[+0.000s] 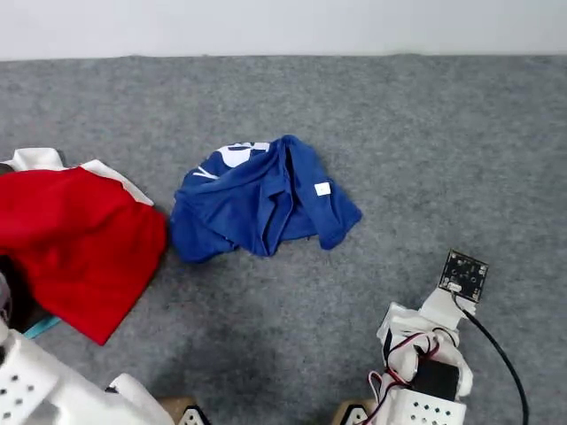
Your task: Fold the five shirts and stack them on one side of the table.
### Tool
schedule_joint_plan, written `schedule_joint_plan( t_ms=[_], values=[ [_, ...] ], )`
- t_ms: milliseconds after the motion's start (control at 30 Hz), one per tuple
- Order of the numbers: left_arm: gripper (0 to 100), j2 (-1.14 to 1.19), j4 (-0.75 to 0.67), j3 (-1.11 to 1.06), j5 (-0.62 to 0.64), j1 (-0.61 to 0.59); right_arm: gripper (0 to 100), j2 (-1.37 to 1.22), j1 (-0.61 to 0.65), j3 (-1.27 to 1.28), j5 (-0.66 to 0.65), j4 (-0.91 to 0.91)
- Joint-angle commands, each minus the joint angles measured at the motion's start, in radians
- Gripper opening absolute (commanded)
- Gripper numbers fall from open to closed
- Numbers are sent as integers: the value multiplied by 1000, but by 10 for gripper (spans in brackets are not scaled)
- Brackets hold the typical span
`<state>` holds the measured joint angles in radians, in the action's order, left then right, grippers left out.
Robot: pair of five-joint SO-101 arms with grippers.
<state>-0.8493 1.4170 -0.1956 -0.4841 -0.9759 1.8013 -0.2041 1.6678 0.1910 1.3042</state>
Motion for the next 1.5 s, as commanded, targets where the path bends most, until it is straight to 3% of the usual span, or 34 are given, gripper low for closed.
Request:
schedule_joint_plan(
  t_ms=[0, 267, 667, 867, 1133, 1300, 1467],
  values=[
    [268, -31, 138, 7, -5, 46, 10, 10, 1, 15, 6, 2],
    [267, -35, 333, 7, -5, 43, 9, 10, 1, 15, 6, 2],
    [196, -37, 334, -56, -5, 44, 11, 12, -1, -26, -3, -64],
    [196, -37, 334, -64, -5, 41, 11, 7, 7, -207, -183, -219],
    [195, -37, 334, -64, -5, 41, 11, -108, 303, -440, -187, -183],
    [195, -37, 334, -64, -5, 41, 9, -429, 461, -589, -190, -185],
    [195, -37, 336, -64, -5, 40, 11, -785, 536, -753, -192, -191]
  ],
)
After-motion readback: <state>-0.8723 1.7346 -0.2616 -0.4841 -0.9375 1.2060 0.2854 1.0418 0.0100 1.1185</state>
